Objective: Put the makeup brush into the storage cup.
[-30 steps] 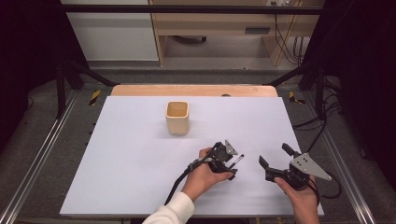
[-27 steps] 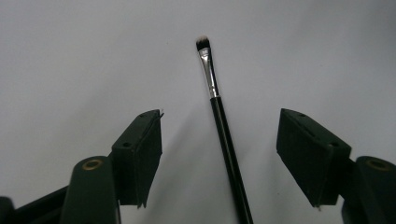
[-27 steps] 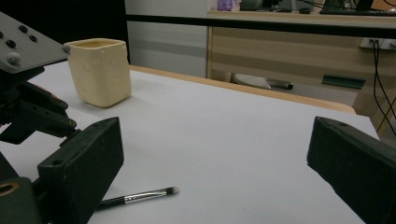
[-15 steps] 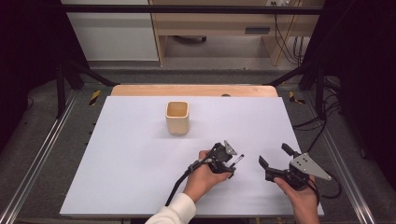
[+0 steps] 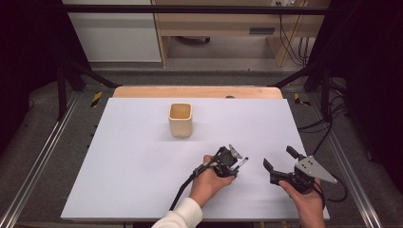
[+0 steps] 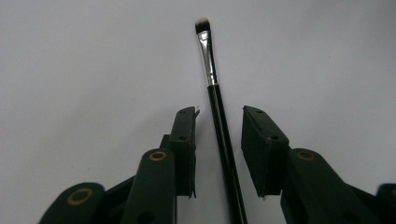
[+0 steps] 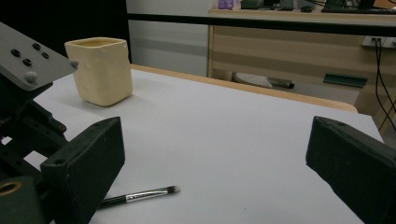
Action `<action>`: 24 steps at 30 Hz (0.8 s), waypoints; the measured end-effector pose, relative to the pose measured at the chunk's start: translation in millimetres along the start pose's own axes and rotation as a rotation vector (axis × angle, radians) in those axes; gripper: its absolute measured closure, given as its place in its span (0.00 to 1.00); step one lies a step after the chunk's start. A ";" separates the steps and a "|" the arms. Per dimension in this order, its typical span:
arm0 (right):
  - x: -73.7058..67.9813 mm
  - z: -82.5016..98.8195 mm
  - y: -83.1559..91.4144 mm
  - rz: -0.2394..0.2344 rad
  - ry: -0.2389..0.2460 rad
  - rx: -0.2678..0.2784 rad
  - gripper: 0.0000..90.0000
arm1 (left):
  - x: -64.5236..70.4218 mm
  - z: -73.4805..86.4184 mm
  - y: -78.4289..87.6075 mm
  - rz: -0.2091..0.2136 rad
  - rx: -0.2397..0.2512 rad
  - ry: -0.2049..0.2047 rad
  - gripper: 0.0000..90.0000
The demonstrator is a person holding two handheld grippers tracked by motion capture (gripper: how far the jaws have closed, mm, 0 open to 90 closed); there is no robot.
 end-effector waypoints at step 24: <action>-0.9 0.2 -0.6 -0.007 -0.006 -0.002 0.06 | 1.0 4.2 -2.8 0.013 -0.018 0.015 0.91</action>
Point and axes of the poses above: each handheld gripper's, and its own axes: y roughly backward along the jaws, z roughly out of its underside, x roughly to its right, the point moved 4 cm from there along -y, roughly forward along the jaws, and after that the axes turned 7 degrees about y, right-handed, at the moved point
